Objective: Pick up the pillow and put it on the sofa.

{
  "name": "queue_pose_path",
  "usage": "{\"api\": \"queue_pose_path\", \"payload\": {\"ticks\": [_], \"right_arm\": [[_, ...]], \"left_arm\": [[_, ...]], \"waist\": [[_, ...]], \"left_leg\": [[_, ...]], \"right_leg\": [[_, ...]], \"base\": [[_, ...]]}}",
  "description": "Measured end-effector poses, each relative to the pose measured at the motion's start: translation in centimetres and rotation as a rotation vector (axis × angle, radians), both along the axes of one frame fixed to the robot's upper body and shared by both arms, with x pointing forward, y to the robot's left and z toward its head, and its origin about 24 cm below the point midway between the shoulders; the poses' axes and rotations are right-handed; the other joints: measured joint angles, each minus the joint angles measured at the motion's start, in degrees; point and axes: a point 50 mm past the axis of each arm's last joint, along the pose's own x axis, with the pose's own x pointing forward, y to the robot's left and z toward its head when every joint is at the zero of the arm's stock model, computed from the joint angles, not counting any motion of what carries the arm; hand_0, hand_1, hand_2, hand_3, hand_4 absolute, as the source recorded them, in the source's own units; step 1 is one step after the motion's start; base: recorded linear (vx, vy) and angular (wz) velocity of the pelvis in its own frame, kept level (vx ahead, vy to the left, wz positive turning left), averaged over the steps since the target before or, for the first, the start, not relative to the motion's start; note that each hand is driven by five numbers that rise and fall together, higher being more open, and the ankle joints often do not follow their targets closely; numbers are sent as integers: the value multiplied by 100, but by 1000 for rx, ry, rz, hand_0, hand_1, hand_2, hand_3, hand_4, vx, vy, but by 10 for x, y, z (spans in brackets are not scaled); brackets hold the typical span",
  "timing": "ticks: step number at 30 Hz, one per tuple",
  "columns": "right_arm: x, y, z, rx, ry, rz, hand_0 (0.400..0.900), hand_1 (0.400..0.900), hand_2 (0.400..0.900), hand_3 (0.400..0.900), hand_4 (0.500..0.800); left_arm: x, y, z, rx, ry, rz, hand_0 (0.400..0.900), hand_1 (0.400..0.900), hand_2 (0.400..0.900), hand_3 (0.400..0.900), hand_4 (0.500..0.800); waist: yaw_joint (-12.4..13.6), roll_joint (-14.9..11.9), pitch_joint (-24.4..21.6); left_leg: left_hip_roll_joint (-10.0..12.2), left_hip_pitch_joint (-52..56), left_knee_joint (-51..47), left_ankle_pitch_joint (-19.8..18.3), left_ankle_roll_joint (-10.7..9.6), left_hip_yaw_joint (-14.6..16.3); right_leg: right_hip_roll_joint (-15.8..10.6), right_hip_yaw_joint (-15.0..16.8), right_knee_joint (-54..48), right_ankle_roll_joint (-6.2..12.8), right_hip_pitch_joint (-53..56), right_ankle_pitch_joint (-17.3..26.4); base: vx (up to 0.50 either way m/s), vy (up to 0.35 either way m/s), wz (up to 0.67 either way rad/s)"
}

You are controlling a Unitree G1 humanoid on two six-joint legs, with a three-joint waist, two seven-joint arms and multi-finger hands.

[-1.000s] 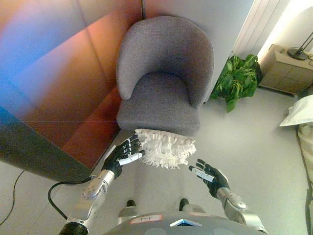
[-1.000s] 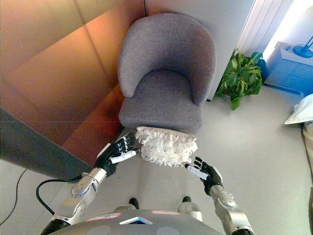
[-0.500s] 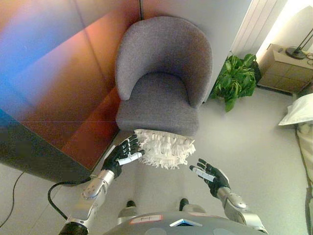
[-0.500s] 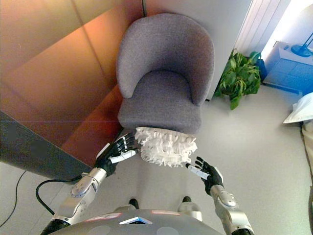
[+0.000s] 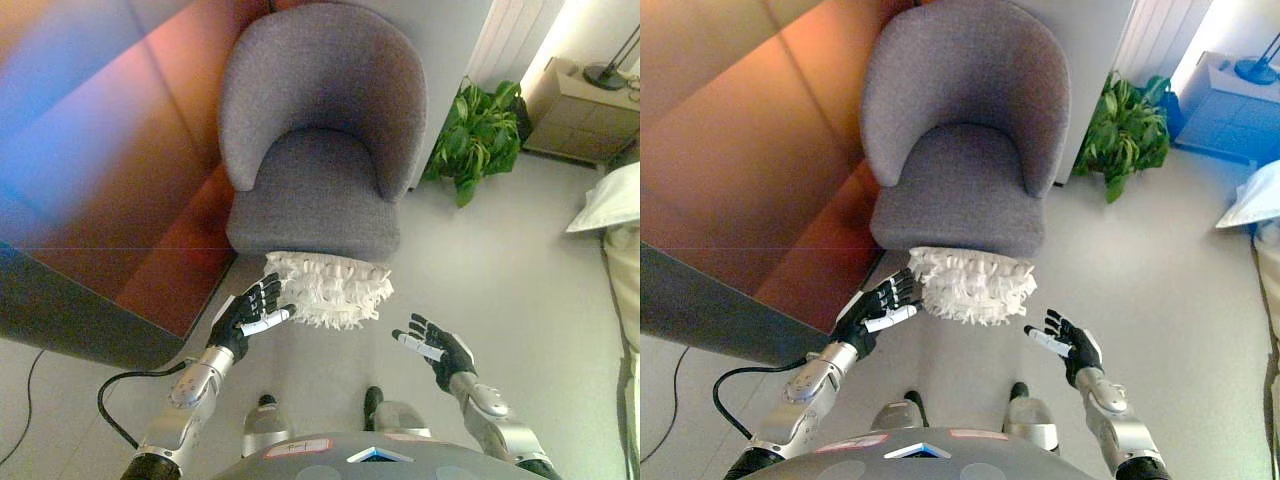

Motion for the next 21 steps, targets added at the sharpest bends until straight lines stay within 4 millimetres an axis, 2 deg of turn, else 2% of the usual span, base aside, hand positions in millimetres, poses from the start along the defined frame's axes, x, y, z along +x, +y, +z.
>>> {"api": "queue_pose_path", "payload": {"ticks": [2,4,5,7,8,9,10,12,14,15,16,17,18,19,20,21], "right_arm": [[0,-6,2,-25,2,12,900,900,900,900,800],[-2,-9,2,-28,3,4,900,900,900,900,800],[-2,-9,2,-26,4,5,900,900,900,900,800],[-8,-3,-2,-3,21,5,900,900,900,900,800],[-12,-2,-5,9,30,4,900,900,900,900,800],[-11,0,-5,19,25,7,900,900,900,900,800],[-12,0,-5,24,22,9,900,900,900,900,800],[-7,-5,-2,22,6,16,900,900,900,900,800],[-2,-7,1,15,-9,26,900,900,900,900,800],[-1,-8,2,6,-15,27,900,900,900,900,800],[-3,-7,2,13,-14,21,900,900,900,900,800],[-6,-5,2,20,-15,27,900,900,900,900,800],[-8,-2,3,30,-19,36,900,900,900,900,800],[-13,5,1,57,-10,33,900,900,900,900,800],[-18,15,-4,91,6,34,900,900,900,900,800],[-16,23,-4,118,0,27,900,900,900,900,800]], "left_arm": [[0,-3,0,-15,-1,-11,900,900,900,900,800],[2,-4,1,-20,-11,-23,900,900,900,900,800],[2,-4,2,-22,-16,-25,900,900,900,900,800],[5,0,5,-13,-37,-16,900,900,900,900,800],[4,0,4,-15,-35,-10,900,900,900,900,800],[2,0,3,-17,-32,-7,900,900,900,900,800],[0,-1,3,-24,-35,-6,900,900,900,900,800],[-3,-3,1,-30,-24,-14,900,900,900,900,800],[-5,-1,-1,-22,-10,-8,900,900,900,900,800],[-4,0,-1,-22,-14,-6,900,900,900,900,800],[-2,2,1,-17,-18,-8,900,900,900,900,800],[-3,3,1,-17,-18,-6,900,900,900,900,800],[-6,4,0,-19,-12,1,900,900,900,900,800],[-4,7,2,-5,-19,-6,900,900,900,900,800],[0,14,7,23,-32,-14,900,900,900,900,800],[2,20,9,47,-35,-15,900,900,900,900,800]], "waist": [[5,13,31],[9,11,49],[54,71,66],[206,-90,208],[235,-176,313],[255,-259,341],[328,-320,369],[481,-256,433],[520,-206,419],[549,-201,387],[645,-341,381],[736,-487,288],[840,-472,242],[798,-590,171],[806,-784,118],[792,-879,105]], "left_leg": [[-58,-35,-49,-132,106,-95],[-159,4,-303,-147,58,-123],[-109,62,-463,0,-37,-13],[-118,224,-403,71,-142,114],[-77,45,179,-5,-259,-8],[-21,-388,377,-190,-386,-225],[16,-623,43,-131,-355,-235],[232,-748,-691,84,-307,-127],[326,-705,-995,152,-244,-6],[262,-611,-933,185,-236,27],[71,-602,-744,353,-219,51],[-185,-633,-579,352,-156,161],[-244,-675,-529,514,127,342],[-343,-649,-426,563,210,367],[-584,-595,-396,459,279,332],[-710,-535,-366,382,323,263]], "right_leg": [[-47,71,53,12,-51,1],[-125,82,-108,107,-7,65],[-98,43,72,148,-36,42],[-233,26,1078,109,-44,-925],[-146,206,857,18,100,-870],[-121,338,560,32,283,-804],[-112,422,254,42,394,-676],[-61,473,-121,121,574,-538],[-98,521,-246,234,756,-599],[-209,566,-240,332,820,-664],[-456,656,-238,381,837,-713],[-772,612,-381,349,892,-751],[-1027,356,518,481,772,-953],[-1169,273,1562,700,579,-1122],[-1374,93,2038,669,506,-1007],[-1462,6,2182,653,441,-715]], "base": [[378,219,-18],[416,208,-32],[469,183,-49],[534,201,-53],[567,237,-49],[499,235,-40],[529,289,-47],[535,332,-38],[532,330,-11],[494,328,17],[417,318,26],[389,328,27],[374,325,14],[383,318,7],[339,275,8],[299,231,12]]}}
